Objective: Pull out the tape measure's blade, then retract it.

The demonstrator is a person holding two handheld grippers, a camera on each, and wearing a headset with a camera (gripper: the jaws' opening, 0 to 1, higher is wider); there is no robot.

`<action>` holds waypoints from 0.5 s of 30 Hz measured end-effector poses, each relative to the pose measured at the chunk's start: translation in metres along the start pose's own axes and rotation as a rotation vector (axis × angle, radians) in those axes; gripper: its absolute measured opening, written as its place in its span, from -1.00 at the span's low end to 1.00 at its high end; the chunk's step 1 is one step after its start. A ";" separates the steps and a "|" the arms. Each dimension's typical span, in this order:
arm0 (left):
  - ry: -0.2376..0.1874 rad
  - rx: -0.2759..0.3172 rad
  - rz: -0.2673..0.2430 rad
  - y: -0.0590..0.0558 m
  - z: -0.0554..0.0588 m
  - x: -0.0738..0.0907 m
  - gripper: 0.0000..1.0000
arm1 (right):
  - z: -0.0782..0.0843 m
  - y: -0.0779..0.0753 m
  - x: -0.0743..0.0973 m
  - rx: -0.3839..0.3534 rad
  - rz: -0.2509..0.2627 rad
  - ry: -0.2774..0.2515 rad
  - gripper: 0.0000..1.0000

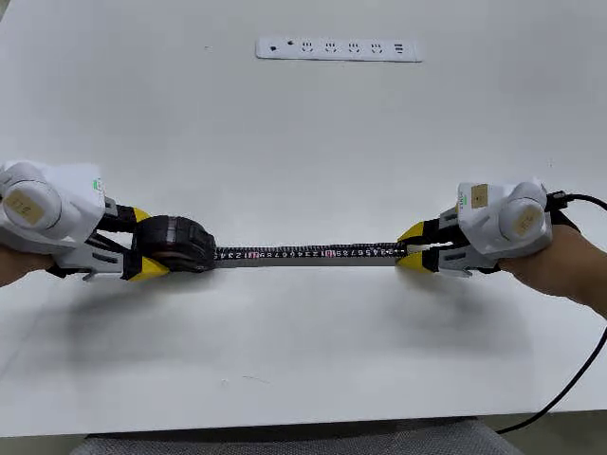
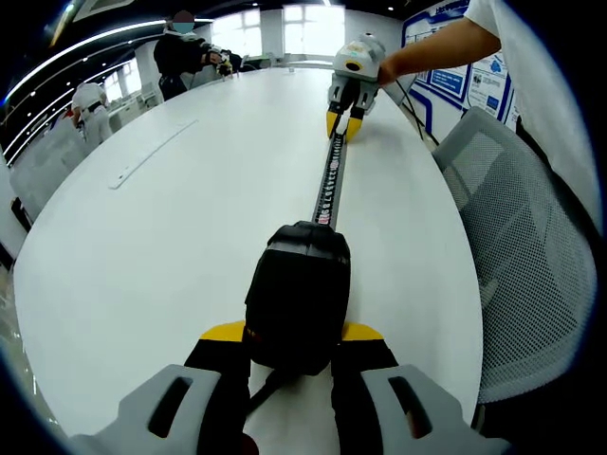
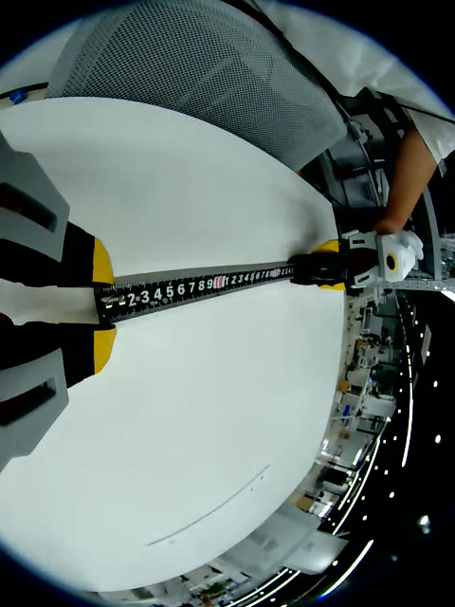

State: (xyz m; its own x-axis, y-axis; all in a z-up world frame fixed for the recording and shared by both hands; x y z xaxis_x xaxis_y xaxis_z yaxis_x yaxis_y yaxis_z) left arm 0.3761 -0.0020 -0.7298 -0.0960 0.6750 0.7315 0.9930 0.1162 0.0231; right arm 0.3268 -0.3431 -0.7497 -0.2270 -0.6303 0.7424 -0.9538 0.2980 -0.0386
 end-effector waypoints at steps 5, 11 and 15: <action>0.004 -0.008 -0.011 0.000 -0.001 0.000 -0.45 | -0.001 0.001 0.000 -0.018 -0.005 0.006 -0.81; 0.007 -0.003 -0.023 -0.001 -0.001 0.000 -0.44 | -0.001 0.001 0.000 -0.008 -0.008 0.019 -0.79; 0.008 -0.004 -0.032 -0.001 -0.001 -0.001 -0.43 | -0.002 0.001 0.000 -0.003 -0.010 0.032 -0.78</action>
Point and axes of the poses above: the centre of the closed fingertips' face, and the gripper's own axes: x roughly backward along the fingers, y roughly to its left, z roughly out of its underside, the point moved 5 cm from there along x, roughly backward along the fingers, and after that the axes turned 4 degrees about -y, right-handed, at the moved point
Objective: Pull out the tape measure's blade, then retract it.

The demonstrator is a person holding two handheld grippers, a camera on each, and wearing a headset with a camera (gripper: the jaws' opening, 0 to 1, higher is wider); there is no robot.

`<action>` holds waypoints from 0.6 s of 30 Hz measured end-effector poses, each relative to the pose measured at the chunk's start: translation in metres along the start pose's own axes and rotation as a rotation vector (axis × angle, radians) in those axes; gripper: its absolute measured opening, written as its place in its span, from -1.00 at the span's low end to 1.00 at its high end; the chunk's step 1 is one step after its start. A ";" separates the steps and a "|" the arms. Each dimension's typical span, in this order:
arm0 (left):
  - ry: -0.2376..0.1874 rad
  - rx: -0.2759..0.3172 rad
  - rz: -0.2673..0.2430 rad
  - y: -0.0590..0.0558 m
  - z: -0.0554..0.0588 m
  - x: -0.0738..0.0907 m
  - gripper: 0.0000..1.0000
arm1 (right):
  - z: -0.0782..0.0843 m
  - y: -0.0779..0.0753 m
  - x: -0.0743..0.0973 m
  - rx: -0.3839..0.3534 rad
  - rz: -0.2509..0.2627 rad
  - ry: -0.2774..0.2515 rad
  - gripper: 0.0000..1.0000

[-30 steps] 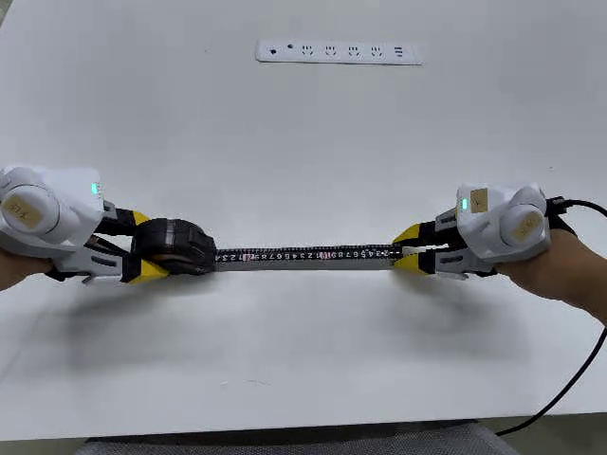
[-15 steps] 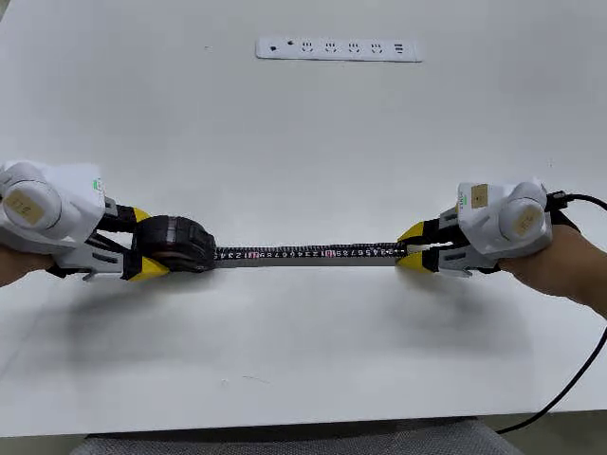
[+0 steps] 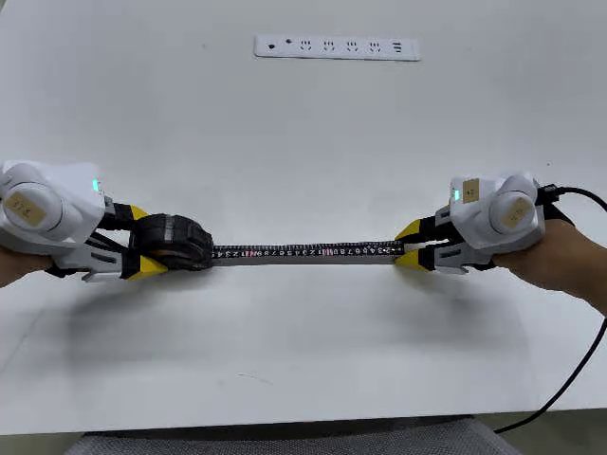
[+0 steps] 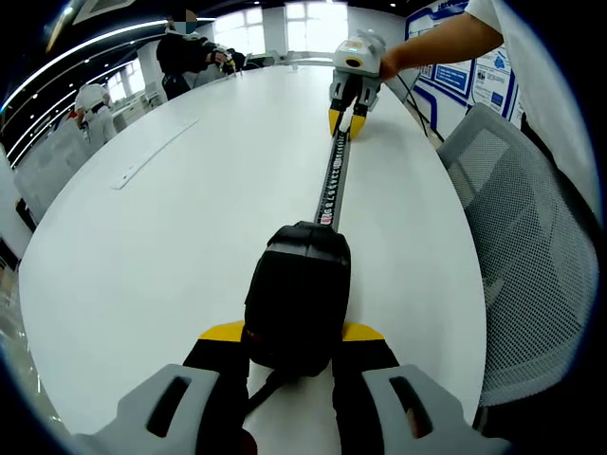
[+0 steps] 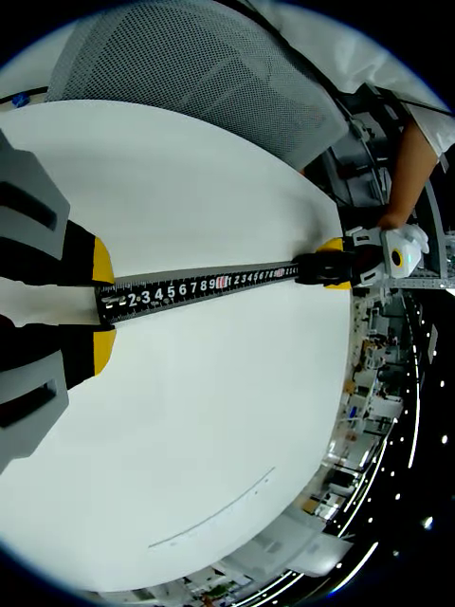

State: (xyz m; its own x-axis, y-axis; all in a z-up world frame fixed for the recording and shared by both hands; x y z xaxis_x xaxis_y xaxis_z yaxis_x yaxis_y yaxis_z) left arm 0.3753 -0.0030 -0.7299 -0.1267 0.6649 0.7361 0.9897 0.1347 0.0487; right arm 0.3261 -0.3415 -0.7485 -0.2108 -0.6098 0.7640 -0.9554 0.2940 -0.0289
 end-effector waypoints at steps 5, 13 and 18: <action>0.007 0.011 -0.004 -0.001 -0.001 0.000 -0.43 | 0.000 0.001 0.000 0.007 0.008 0.007 -0.78; 0.007 0.005 -0.007 -0.001 -0.001 0.000 -0.43 | 0.000 0.001 0.000 0.004 0.006 0.016 -0.77; 0.008 0.001 -0.006 -0.001 -0.001 0.001 -0.42 | -0.001 0.001 0.000 -0.007 0.005 0.016 -0.77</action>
Point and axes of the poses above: the centre of the closed fingertips' face, and the gripper's own axes: x roughly backward along the fingers, y roughly to its left, z roughly out of its underside, the point moved 5 cm from there along x, roughly backward along the fingers, and after that the axes turned 4 degrees about -y, right-handed, at the moved point
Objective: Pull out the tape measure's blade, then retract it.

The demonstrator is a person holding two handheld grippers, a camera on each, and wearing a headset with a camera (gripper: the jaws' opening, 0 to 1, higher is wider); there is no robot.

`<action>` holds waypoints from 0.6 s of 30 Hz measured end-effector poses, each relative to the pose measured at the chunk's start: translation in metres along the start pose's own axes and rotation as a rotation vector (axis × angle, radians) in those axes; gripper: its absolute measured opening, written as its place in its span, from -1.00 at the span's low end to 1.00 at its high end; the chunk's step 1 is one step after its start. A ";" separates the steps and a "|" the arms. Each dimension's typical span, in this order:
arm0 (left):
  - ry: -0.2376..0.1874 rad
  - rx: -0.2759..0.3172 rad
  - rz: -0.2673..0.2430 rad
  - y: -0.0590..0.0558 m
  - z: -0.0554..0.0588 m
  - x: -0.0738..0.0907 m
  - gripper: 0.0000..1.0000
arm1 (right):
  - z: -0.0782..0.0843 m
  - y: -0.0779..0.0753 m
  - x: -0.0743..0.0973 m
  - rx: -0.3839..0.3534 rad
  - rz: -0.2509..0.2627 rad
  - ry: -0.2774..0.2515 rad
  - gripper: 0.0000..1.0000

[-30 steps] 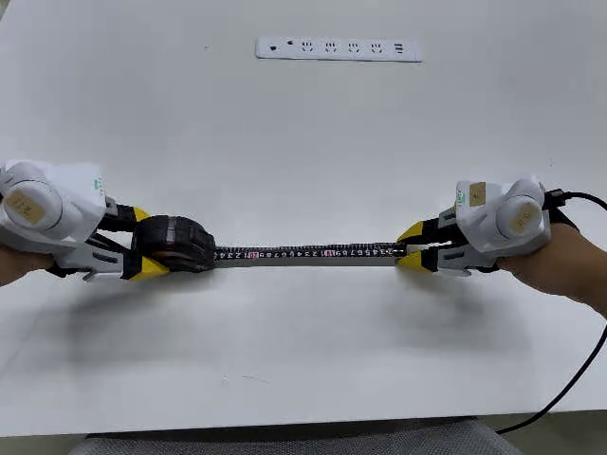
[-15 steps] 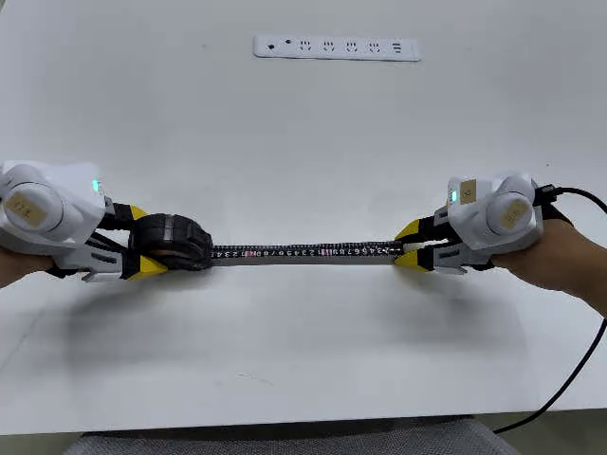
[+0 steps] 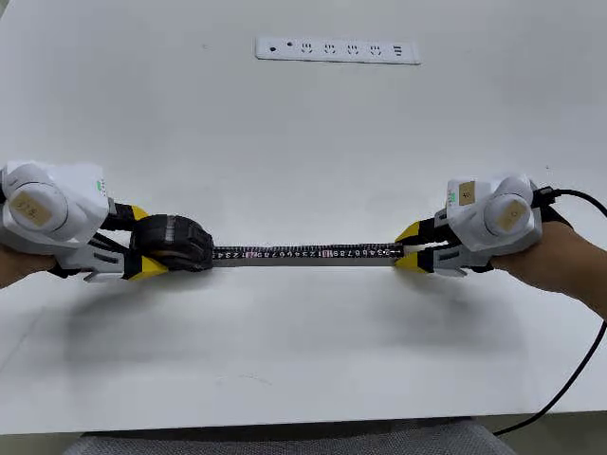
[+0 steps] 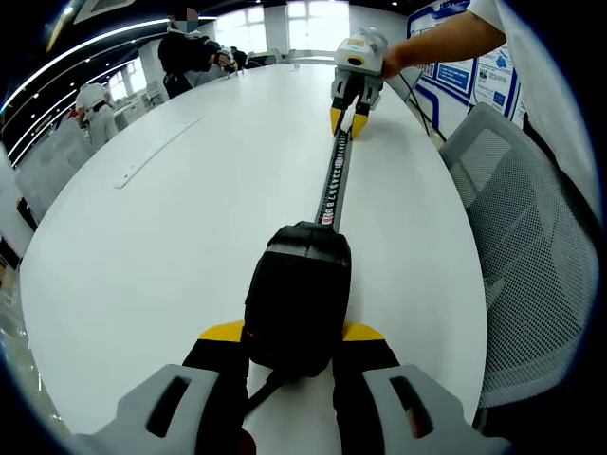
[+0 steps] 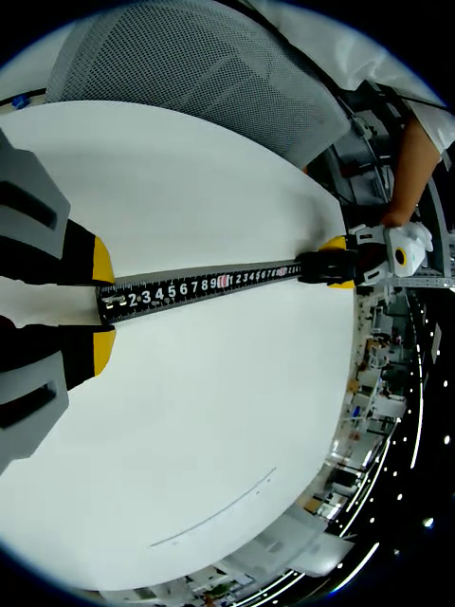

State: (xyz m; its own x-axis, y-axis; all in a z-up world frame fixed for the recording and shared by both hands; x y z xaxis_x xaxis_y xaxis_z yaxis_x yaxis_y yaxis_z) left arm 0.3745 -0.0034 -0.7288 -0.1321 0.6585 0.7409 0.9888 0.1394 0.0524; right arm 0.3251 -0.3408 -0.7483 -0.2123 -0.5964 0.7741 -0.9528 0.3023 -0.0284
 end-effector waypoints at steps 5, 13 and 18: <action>0.005 0.020 0.006 -0.001 0.000 0.000 -0.31 | -0.003 0.000 0.001 -0.001 0.001 -0.009 -0.74; 0.003 0.009 0.006 -0.001 -0.001 -0.001 -0.25 | -0.001 -0.001 0.000 -0.030 0.009 -0.004 -0.56; -0.004 0.013 0.005 -0.002 -0.002 0.000 -0.27 | -0.001 0.001 0.000 -0.037 0.014 -0.009 -0.57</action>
Point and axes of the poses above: the centre of the closed fingertips' face, and the gripper's own axes: x roughly backward along the fingers, y roughly to its left, z roughly out of its underside, the point moved 5 cm from there along x, roughly backward along the fingers, and after that the axes turned 4 degrees about -y, right-handed, at the moved point
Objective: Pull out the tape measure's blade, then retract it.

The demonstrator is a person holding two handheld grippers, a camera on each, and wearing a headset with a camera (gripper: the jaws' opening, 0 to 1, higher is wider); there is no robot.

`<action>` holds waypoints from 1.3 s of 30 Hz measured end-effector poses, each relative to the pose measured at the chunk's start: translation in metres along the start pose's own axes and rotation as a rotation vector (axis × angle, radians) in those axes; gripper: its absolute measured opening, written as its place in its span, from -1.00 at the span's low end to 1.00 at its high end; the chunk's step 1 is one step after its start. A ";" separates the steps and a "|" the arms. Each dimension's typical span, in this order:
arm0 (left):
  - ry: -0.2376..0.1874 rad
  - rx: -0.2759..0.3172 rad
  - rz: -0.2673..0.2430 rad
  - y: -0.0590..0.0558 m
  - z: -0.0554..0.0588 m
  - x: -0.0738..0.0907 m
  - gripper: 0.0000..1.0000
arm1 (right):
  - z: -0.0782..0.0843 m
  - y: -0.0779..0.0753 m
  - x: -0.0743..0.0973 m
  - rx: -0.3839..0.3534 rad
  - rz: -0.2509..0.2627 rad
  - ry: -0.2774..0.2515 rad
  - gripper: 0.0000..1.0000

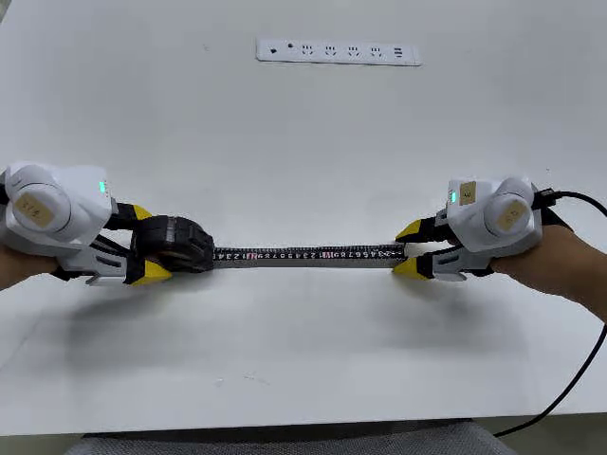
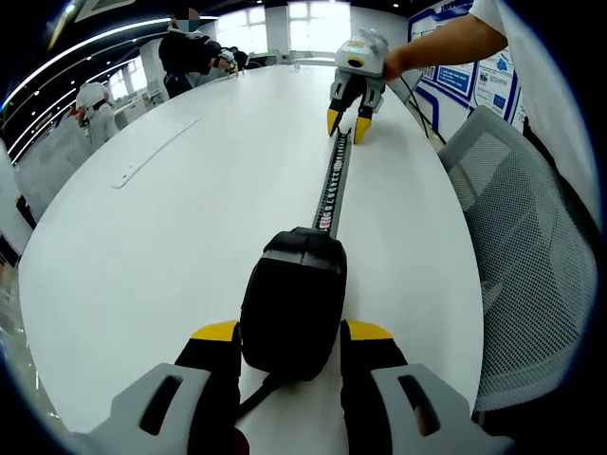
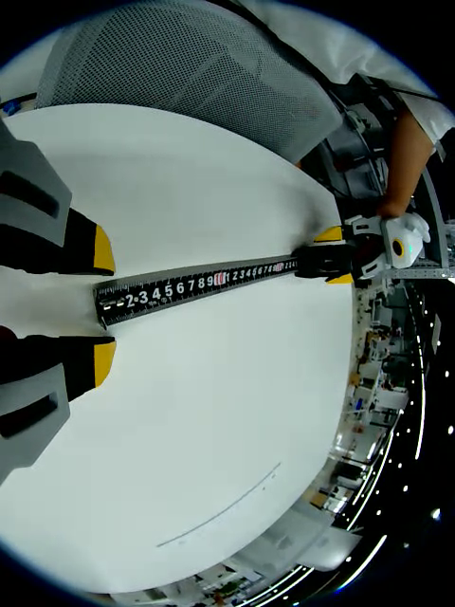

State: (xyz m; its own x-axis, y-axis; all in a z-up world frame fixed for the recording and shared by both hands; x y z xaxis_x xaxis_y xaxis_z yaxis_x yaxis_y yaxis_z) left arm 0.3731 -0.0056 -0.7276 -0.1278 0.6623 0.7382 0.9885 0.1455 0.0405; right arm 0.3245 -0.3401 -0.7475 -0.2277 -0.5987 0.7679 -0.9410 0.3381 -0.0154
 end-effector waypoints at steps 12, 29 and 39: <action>-0.041 0.051 -0.091 0.000 -0.007 0.013 -0.17 | -0.009 0.002 0.011 -0.130 0.069 -0.078 -0.33; -0.160 0.228 -0.223 -0.014 -0.009 0.041 0.14 | -0.013 0.019 0.031 -0.199 0.186 -0.105 0.16; -0.191 0.290 -0.269 -0.032 -0.004 0.048 0.26 | -0.015 0.032 0.042 -0.234 0.232 -0.140 0.26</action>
State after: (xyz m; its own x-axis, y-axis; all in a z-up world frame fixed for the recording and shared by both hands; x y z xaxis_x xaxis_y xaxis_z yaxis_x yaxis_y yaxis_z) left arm 0.3360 0.0187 -0.6904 -0.4174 0.6928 0.5880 0.8579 0.5139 0.0035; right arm 0.2884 -0.3432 -0.7059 -0.4757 -0.5745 0.6661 -0.7813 0.6239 -0.0199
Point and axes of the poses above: the centre of the closed fingertips' face, and the gripper's own axes: x roughly backward along the fingers, y roughly to its left, z roughly out of its underside, the point moved 5 cm from there along x, roughly backward along the fingers, and after that the axes turned 4 degrees about -y, right-handed, at the moved point
